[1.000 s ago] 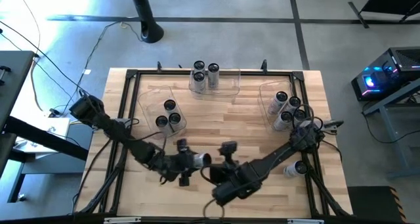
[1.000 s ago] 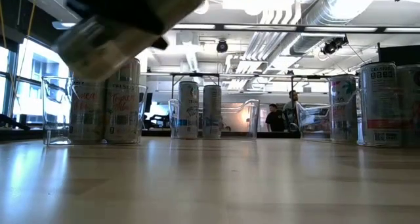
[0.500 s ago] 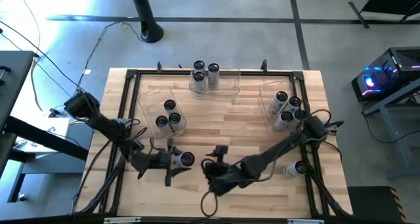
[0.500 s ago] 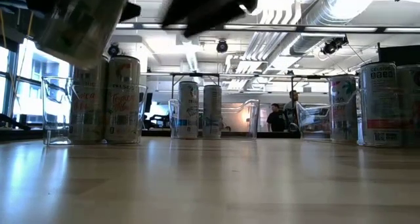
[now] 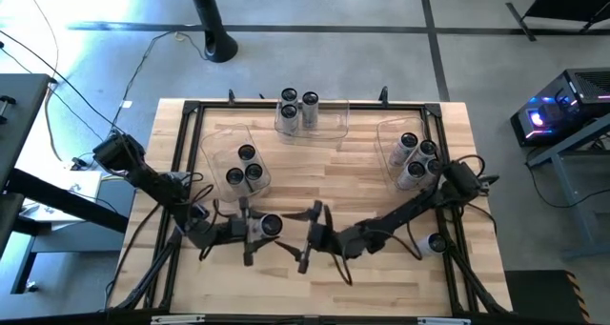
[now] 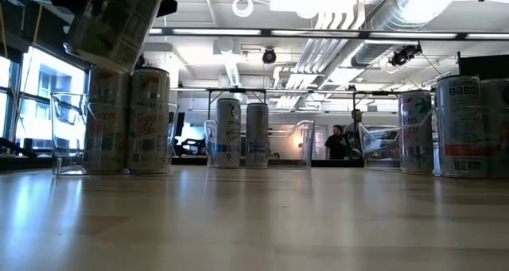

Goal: Sort soda cans
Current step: Put the white/yellow soda can into the left transparent bin

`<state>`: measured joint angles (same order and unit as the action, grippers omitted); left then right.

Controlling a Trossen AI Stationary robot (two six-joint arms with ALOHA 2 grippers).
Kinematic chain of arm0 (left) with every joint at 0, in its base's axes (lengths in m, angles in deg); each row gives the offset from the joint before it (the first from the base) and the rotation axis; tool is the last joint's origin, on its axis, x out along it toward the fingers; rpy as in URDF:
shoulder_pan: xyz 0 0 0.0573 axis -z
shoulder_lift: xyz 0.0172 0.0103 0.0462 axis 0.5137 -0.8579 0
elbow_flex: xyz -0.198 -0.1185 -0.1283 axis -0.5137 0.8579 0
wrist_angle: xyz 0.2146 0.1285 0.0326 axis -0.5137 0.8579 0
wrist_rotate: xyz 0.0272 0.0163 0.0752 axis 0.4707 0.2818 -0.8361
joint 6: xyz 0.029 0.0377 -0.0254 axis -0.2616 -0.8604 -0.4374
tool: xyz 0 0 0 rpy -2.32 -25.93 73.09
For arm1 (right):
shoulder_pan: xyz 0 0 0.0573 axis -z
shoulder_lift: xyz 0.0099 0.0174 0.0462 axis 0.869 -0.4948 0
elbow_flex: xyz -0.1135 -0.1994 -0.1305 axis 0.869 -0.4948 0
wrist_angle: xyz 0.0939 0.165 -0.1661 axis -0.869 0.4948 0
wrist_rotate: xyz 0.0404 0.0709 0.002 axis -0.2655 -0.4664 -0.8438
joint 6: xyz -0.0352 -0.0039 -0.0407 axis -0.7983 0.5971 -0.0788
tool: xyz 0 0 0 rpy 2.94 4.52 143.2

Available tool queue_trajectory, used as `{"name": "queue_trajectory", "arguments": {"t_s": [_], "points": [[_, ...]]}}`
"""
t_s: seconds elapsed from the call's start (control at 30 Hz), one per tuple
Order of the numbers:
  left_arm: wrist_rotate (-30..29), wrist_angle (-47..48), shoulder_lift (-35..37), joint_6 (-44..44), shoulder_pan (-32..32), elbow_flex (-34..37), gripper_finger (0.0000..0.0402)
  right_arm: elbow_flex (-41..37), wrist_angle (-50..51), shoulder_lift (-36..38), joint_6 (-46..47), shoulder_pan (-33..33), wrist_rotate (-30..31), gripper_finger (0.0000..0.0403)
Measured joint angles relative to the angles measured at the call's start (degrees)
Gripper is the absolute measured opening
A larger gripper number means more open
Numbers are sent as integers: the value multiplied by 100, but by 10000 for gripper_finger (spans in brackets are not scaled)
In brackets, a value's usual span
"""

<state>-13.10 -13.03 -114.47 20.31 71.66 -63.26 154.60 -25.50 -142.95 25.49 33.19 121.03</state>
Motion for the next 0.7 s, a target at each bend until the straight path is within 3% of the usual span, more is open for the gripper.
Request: {"name": "queue_trajectory", "arguments": {"t_s": [0.23,0.33,0.57,0.7], "points": [[19,56,0,163,-104,2,247,180,450,-7,235,318,-779,316],[39,53,0,185,-109,0,248,189,461,-7,240,335,-839,311],[98,186,0,421,-176,0,248,189,577,-7,286,385,-1026,224],[411,370,0,602,-273,0,248,189,727,-7,375,432,-1170,222]]}}
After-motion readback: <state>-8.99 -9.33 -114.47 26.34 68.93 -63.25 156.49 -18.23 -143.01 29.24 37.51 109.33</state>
